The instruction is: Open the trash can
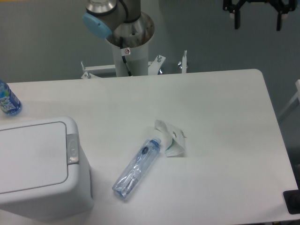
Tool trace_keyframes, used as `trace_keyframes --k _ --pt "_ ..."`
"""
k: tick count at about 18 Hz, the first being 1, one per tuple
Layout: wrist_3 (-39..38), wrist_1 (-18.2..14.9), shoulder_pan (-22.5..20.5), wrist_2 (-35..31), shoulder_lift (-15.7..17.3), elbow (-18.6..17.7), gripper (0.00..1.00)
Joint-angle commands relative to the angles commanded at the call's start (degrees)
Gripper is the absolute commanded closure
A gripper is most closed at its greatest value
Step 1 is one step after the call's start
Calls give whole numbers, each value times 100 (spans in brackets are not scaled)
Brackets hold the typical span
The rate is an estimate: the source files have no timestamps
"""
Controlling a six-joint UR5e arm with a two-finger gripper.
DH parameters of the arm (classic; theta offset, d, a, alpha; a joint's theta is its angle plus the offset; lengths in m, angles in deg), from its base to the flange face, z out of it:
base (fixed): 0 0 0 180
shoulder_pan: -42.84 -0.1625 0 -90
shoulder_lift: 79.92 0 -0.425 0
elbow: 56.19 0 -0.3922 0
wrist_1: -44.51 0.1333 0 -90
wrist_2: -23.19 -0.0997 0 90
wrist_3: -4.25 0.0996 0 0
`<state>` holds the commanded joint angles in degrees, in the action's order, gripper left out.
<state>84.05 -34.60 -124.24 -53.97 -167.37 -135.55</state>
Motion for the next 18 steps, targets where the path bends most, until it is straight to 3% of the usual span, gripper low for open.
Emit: trace_keyframes --k 6,10,13,18 --pt "-44 0 53 -9 -87 9 0" --pt "-587 0 341 123 -132 -9 0" --pt "-1429 122 536 123 -211 -18 0" --pt "-3336 544 1449 79 -536 -26 0"
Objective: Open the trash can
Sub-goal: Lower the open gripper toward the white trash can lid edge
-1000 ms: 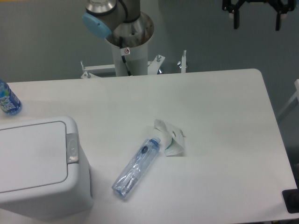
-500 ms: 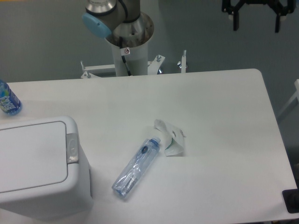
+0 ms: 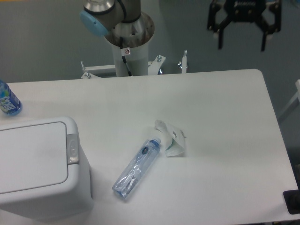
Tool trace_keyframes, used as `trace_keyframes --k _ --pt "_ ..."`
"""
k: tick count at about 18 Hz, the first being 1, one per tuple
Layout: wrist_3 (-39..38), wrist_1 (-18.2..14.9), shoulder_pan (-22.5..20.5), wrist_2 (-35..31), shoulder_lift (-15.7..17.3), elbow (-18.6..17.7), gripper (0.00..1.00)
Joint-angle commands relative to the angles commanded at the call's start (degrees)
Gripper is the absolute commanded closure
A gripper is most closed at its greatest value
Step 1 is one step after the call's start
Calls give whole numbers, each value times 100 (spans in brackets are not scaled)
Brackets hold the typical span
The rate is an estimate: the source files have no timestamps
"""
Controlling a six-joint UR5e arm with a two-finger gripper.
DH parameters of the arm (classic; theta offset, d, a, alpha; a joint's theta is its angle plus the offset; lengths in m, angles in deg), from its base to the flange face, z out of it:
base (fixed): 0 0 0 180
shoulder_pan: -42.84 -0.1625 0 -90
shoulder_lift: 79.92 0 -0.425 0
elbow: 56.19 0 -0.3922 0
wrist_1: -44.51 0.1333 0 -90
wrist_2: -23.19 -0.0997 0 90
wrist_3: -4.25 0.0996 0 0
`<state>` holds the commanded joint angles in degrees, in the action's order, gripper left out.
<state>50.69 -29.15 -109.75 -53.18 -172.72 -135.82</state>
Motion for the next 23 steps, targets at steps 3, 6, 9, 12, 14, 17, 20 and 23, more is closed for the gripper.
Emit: trace_keyframes --k 3,6,9,12,14,17,20,23 --pt "-932 141 386 26 -149 0 0" --pt "-2266 325 878 44 -360 17 0" --pt "-3218 668 1335 140 -632 17 0" --pt "-3685 782 1547 386 -791 26 0" --pt "-3975 932 1731 492 -853 0 0" --pt "-4230 1099 1934 510 -958 0 0" --pt "-4249 1117 2101 510 -1037 0 0" --pt "-4266 1117 2224 510 -1081 -26 0"
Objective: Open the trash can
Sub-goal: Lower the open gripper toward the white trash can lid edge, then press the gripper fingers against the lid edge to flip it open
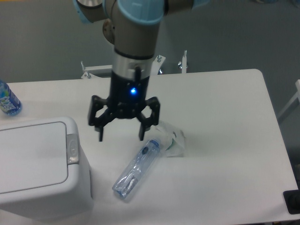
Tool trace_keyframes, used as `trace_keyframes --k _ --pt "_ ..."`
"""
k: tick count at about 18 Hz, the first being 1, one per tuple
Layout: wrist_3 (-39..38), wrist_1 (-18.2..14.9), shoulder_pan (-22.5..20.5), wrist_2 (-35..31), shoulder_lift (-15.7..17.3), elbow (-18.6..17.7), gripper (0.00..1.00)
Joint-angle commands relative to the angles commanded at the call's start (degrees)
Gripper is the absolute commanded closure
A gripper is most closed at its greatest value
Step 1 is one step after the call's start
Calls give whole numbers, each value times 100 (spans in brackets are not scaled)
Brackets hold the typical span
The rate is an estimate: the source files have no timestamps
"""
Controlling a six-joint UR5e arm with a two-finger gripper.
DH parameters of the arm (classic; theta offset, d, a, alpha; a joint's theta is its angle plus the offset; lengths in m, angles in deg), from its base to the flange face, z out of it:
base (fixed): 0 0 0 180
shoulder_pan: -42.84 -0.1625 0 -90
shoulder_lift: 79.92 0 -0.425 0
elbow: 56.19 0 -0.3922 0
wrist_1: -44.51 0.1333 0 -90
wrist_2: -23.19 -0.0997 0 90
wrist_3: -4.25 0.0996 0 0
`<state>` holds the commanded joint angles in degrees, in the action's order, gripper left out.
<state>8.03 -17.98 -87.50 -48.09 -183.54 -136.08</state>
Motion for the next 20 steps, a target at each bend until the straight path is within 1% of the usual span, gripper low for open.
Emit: trace_keyframes --k 6,20 --pt "-9 35 202 -9 -123 -70 0" --pt "0 44 273 -9 -141 -123 0"
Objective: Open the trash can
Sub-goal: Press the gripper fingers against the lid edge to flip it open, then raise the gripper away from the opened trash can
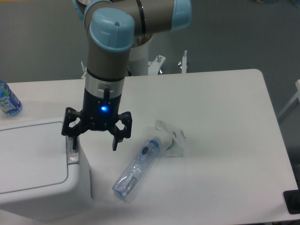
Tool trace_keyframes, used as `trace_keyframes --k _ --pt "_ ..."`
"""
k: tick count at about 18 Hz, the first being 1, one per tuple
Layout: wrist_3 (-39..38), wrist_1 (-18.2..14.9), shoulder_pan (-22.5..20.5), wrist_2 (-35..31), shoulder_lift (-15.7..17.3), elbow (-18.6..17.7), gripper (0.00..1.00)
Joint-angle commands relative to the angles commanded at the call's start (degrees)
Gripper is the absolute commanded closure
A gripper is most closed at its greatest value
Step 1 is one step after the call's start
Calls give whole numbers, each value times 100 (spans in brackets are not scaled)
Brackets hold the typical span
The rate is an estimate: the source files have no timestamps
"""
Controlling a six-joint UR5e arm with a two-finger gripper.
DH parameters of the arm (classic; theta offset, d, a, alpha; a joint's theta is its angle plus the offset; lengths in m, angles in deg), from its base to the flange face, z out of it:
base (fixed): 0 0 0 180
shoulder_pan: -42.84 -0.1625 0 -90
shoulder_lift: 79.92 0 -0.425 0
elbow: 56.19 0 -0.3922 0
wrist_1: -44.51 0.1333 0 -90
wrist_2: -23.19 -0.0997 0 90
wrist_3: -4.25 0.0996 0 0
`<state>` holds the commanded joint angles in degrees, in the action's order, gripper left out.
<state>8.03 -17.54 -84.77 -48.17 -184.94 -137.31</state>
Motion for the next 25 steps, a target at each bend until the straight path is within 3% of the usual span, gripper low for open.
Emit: trace_keyframes --k 25 --pt "9 26 -9 0 -62 70 0"
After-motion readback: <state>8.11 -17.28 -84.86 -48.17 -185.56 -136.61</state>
